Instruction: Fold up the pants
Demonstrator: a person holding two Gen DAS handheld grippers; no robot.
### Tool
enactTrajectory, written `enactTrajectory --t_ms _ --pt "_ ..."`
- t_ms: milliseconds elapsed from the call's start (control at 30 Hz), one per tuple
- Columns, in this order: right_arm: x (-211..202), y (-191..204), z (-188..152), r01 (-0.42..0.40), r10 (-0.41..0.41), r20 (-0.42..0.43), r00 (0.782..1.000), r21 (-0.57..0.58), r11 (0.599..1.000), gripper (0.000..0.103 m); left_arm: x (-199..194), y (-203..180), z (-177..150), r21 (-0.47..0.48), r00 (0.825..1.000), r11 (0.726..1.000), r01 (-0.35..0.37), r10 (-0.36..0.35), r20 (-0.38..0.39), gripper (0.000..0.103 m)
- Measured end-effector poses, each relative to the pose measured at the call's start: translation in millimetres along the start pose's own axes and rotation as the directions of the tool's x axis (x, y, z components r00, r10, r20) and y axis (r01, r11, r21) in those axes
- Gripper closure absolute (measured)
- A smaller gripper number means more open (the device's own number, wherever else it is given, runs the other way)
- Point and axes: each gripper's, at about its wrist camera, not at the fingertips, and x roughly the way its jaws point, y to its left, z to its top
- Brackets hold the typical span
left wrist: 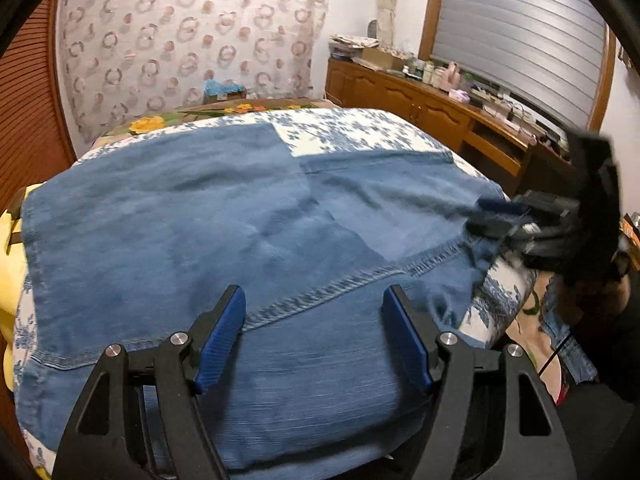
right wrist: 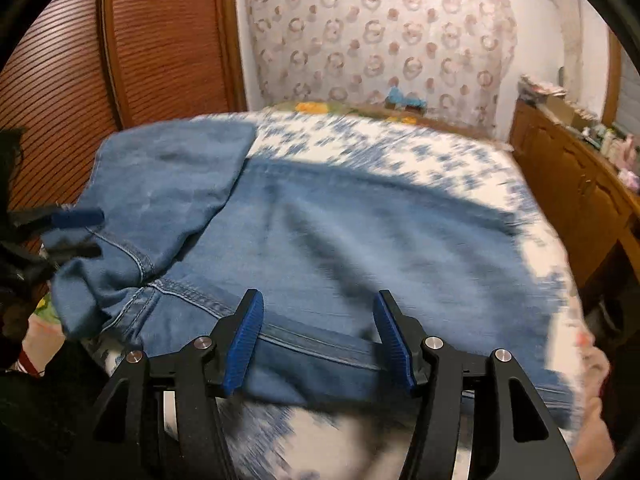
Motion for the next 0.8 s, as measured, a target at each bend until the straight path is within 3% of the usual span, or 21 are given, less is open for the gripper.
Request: enactTrajectory --t_ms 200,367,533,800 --pt "-45.5 -48.7 -10.8 0.135 -0.137 0.021 0.99 0.067 0.988 0.044 7.5 -3.3 -9.7 -0.013 1.0 1.0 -0.009 0.009 -0.022 0.031" --pt "-56.3 -91.5 -26.6 0.199 -0.199 -0.017 0.98 0.168 0.966 0.044 8.1 -4.1 -12.8 -0.006 1.0 1.0 -0.019 0.019 -0.016 0.03" --pt "-49.9 -112.3 -38.3 0.16 -0.153 -0.046 0.987 0.261 0.952 0.044 10.7 -7.4 -13.5 0.004 0.999 0.999 -0.035 0.035 -0.018 0.03" --pt "-29.9 -102.5 -34.7 0.156 -0.131 -0.111 0.985 0.259 0.953 0.044 10.5 -6.2 -12.4 -0.005 0.999 1.0 -0.03 0.03 -0.016 0.03"
